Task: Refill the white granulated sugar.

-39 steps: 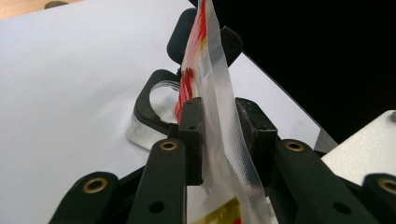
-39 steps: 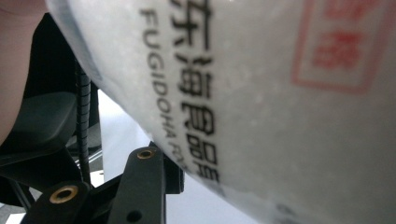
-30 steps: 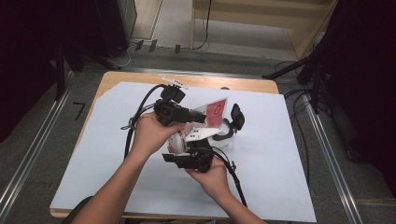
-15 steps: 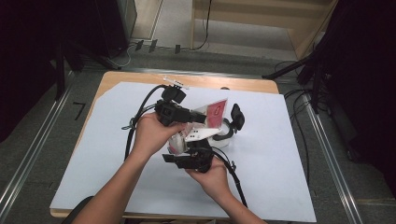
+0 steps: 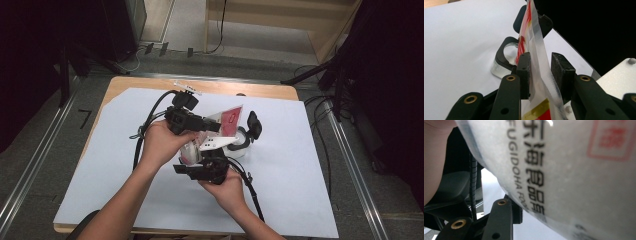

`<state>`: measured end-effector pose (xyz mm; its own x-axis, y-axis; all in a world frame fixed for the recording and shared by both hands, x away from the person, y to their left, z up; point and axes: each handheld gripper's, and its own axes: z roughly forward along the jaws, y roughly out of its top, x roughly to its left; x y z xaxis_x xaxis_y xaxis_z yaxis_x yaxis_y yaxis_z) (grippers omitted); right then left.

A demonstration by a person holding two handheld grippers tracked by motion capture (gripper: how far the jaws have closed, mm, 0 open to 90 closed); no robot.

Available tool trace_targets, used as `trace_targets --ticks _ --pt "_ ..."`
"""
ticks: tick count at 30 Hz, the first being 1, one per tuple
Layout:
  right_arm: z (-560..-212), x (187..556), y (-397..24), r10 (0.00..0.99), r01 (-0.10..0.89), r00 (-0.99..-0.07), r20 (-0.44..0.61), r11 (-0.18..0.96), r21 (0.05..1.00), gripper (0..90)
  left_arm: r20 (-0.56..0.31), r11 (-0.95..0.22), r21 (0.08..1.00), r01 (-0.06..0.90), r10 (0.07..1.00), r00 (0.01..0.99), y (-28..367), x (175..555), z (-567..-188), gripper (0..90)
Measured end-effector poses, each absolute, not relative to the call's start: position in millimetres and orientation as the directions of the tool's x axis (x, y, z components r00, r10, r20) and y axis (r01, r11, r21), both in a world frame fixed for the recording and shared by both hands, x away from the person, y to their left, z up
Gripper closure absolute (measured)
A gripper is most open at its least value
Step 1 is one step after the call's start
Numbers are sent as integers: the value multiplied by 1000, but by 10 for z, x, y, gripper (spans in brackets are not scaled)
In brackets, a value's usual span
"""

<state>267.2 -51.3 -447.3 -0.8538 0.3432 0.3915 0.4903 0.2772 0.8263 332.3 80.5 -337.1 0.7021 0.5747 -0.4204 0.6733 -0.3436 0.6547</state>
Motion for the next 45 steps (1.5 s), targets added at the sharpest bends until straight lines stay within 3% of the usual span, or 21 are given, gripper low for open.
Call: trace_targets --ticks 45 --pt "-4475 2662 -526 360 483 -856 372 296 824 629 -411 -349 655 670 579 704 785 3340 -3391 778"
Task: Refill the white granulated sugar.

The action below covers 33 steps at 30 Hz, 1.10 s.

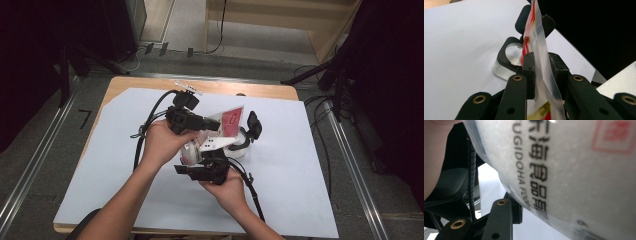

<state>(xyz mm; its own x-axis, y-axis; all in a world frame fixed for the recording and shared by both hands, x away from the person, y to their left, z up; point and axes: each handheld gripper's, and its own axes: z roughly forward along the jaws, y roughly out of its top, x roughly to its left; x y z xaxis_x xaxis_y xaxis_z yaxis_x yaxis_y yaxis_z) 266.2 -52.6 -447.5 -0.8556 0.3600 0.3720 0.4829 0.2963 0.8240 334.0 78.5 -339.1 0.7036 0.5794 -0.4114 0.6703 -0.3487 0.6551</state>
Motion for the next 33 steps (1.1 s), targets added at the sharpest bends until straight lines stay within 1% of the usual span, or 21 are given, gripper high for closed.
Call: trace_targets --ticks 21,33 --pt "-4467 2671 -508 355 482 -857 373 299 824 627 -395 -349 659 666 593 701 794 3324 -3371 790" --pt "-4446 2690 -478 346 479 -861 373 302 824 625 -391 -328 669 667 608 691 811 3310 -3347 809"
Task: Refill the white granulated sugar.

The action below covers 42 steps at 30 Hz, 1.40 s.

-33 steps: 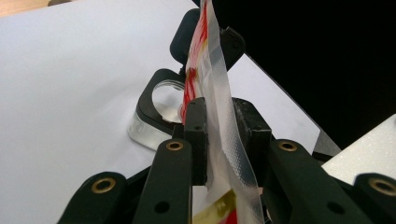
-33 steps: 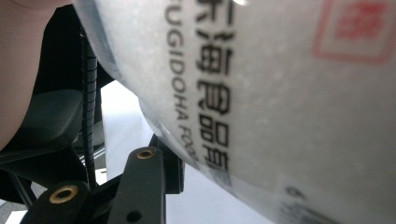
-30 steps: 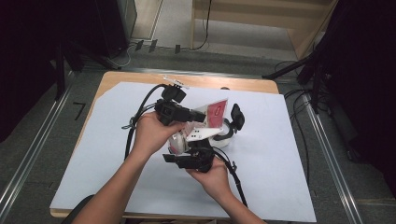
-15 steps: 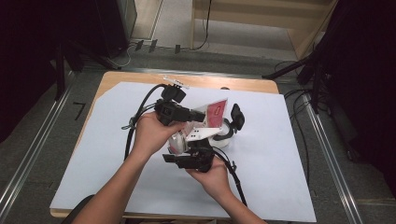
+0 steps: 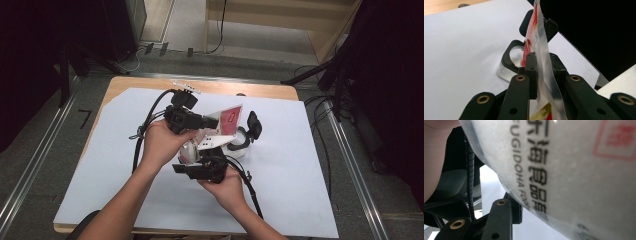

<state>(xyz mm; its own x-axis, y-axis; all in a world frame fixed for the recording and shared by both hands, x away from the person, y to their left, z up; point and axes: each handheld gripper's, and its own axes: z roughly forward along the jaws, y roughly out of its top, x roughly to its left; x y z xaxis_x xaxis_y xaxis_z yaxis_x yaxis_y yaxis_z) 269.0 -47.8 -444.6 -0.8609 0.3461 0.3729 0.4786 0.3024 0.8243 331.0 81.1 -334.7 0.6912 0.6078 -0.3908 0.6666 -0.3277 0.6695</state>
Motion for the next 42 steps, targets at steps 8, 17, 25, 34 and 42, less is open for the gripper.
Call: trace_targets --ticks 8,17,25,34,42 --pt "-4437 2698 -454 337 474 -865 372 299 828 621 -384 -320 675 664 617 687 817 3288 -3322 809" --pt "-4433 2694 -455 351 473 -862 366 298 829 625 -380 -311 690 654 613 692 799 3271 -3319 811" --pt "-4455 2717 -467 335 504 -849 409 281 817 628 -371 -322 690 648 612 699 774 3292 -3347 788" --pt "-4439 2723 -480 328 523 -839 434 265 810 627 -365 -328 700 635 600 712 756 3294 -3340 766" --pt "-4436 2727 -500 333 523 -838 432 264 811 626 -374 -324 698 638 595 711 729 3306 -3345 765"
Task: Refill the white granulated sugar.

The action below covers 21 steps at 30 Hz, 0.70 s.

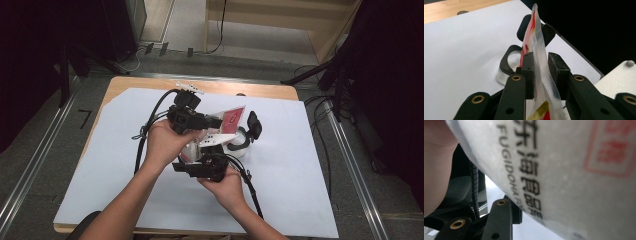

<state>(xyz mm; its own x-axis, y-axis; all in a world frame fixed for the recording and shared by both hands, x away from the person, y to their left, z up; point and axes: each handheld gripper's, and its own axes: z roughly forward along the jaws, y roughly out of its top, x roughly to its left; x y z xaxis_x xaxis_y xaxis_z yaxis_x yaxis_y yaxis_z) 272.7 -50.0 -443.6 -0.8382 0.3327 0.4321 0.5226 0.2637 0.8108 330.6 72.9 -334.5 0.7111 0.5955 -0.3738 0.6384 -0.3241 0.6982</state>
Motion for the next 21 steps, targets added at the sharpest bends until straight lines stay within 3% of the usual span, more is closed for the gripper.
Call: trace_targets --ticks 21 --pt "-4418 2761 -541 348 527 -831 434 246 813 627 -389 -347 674 652 584 712 664 3411 -3316 768"
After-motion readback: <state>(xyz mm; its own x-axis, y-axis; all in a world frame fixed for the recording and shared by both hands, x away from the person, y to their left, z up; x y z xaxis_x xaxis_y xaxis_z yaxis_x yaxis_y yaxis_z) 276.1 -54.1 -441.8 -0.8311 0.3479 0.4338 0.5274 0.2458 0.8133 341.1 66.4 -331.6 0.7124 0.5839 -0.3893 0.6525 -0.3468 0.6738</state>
